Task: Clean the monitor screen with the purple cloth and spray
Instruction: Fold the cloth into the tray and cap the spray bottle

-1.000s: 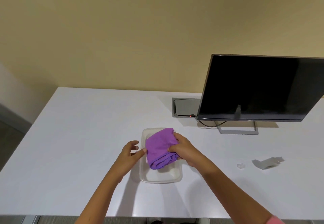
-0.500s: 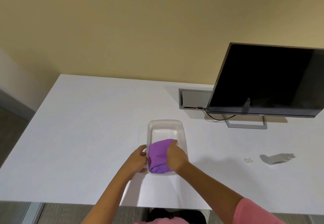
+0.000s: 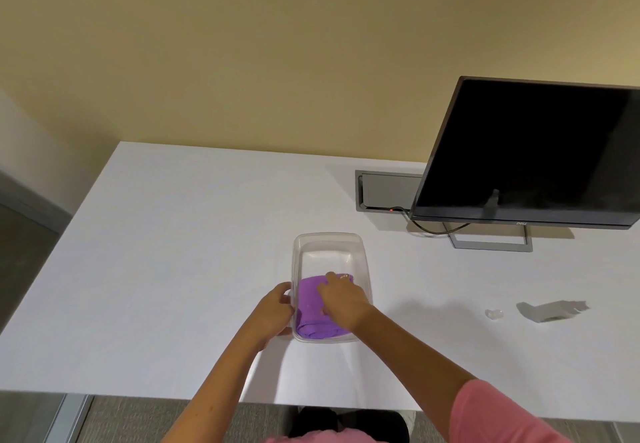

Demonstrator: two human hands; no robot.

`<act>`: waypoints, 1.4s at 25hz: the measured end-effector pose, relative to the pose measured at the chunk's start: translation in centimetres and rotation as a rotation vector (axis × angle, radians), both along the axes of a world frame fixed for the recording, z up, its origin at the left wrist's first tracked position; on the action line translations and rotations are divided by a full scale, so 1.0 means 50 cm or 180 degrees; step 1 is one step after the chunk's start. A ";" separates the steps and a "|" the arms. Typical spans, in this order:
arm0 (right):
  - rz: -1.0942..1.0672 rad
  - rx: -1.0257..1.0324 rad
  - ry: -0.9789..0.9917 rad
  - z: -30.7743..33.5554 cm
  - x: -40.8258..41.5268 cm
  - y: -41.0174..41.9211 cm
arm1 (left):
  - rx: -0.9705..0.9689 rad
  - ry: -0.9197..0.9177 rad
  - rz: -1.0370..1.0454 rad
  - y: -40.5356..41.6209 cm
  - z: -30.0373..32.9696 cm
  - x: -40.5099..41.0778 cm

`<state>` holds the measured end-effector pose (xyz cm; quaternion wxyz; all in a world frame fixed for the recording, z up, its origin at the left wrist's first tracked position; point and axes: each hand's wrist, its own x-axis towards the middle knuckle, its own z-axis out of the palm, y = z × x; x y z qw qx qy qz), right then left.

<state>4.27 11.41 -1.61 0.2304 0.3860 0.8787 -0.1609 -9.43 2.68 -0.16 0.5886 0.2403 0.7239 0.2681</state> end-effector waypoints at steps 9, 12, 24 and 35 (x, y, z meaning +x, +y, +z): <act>-0.0626 -0.0305 0.0434 -0.049 0.025 0.002 | -0.0023 0.0074 -0.0013 0.006 0.008 0.007; -0.0844 -0.0363 0.0445 -0.052 0.027 -0.014 | -0.0038 0.0113 -0.0021 0.008 0.013 0.010; -0.1140 0.0193 0.1606 0.080 0.125 -0.009 | 0.0684 0.2007 -0.0156 0.057 0.058 0.108; -0.2626 0.1075 0.1638 0.115 0.597 0.159 | 0.1869 0.2304 -0.2116 0.184 -0.004 0.504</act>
